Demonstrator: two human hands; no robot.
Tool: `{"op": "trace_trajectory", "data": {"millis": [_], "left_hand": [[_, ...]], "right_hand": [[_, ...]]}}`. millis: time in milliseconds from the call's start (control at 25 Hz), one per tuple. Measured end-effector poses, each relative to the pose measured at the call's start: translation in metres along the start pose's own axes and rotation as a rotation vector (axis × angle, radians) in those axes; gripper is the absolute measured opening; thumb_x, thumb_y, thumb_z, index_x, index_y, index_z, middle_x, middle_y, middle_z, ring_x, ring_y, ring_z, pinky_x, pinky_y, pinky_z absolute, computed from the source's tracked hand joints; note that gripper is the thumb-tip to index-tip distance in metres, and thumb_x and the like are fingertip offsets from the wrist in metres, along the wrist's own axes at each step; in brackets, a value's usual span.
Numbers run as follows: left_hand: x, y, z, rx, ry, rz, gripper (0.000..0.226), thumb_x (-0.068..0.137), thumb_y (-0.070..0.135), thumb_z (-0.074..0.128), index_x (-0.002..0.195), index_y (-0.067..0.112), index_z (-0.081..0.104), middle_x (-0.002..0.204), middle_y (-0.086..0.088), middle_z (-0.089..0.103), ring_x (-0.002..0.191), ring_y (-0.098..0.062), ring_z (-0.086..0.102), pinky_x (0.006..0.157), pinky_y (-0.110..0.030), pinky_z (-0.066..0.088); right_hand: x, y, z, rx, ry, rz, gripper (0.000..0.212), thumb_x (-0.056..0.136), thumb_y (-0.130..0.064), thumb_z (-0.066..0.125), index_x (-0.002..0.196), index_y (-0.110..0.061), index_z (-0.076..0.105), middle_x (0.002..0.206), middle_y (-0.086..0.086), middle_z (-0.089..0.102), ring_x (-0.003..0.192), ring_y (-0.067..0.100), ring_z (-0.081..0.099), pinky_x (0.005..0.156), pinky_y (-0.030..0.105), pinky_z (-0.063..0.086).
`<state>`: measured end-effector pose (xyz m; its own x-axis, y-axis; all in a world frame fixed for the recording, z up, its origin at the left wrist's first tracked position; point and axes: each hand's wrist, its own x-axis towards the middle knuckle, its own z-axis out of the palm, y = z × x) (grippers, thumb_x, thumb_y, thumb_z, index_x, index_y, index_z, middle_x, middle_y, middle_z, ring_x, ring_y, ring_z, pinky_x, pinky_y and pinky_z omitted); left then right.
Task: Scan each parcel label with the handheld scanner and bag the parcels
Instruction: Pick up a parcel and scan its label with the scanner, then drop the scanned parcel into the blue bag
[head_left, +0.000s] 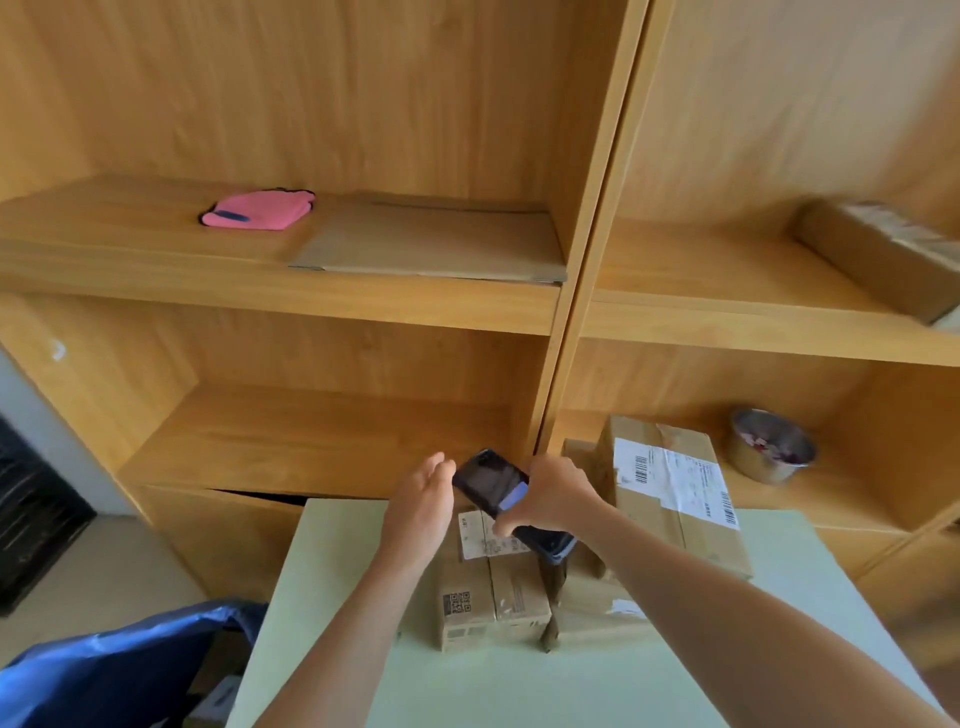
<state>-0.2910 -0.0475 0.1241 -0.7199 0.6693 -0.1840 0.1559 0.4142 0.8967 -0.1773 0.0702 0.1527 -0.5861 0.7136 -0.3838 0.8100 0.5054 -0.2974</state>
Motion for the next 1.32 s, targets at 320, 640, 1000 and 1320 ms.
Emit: {"op": "trace_trajectory", "data": {"millis": [320, 640, 1000, 1320], "left_hand": [[-0.002, -0.045, 0.01, 0.067, -0.003, -0.136, 0.05, 0.102, 0.037, 0.036, 0.15, 0.021, 0.041, 0.157, -0.001, 0.038, 0.144, -0.021, 0.033, 0.115, -0.041, 0.026], [0.002, -0.073, 0.012, 0.091, -0.022, -0.216, 0.052, 0.103, 0.036, 0.036, 0.152, 0.019, 0.037, 0.158, -0.007, 0.035, 0.144, -0.025, 0.034, 0.114, -0.04, 0.027], [0.02, -0.086, 0.016, 0.101, -0.045, -0.227, 0.052, 0.103, 0.038, 0.035, 0.152, 0.022, 0.035, 0.158, -0.005, 0.033, 0.143, -0.025, 0.035, 0.114, -0.042, 0.028], [0.0, -0.102, 0.052, 0.578, -0.124, 0.2, 0.063, 0.093, 0.046, 0.051, 0.152, 0.033, 0.034, 0.159, 0.008, 0.029, 0.147, -0.015, 0.024, 0.119, -0.035, 0.027]], "right_hand": [[0.002, 0.029, -0.016, -0.743, 0.048, -0.079, 0.033, 0.094, -0.009, 0.069, 0.127, -0.009, 0.064, 0.122, 0.008, 0.066, 0.115, 0.027, 0.063, 0.091, 0.036, 0.051], [0.021, 0.023, -0.007, -0.973, 0.055, -0.117, 0.035, 0.096, -0.02, 0.07, 0.129, -0.009, 0.065, 0.123, 0.009, 0.067, 0.118, 0.029, 0.062, 0.098, 0.04, 0.048], [0.03, 0.022, -0.014, -1.019, 0.021, -0.066, 0.047, 0.094, -0.023, 0.071, 0.137, -0.009, 0.059, 0.132, 0.01, 0.061, 0.125, 0.031, 0.056, 0.101, 0.042, 0.048], [0.028, 0.013, -0.007, -0.939, -0.071, -0.023, 0.042, 0.096, -0.019, 0.069, 0.135, -0.008, 0.059, 0.128, 0.009, 0.062, 0.12, 0.028, 0.061, 0.1, 0.04, 0.052]]}}
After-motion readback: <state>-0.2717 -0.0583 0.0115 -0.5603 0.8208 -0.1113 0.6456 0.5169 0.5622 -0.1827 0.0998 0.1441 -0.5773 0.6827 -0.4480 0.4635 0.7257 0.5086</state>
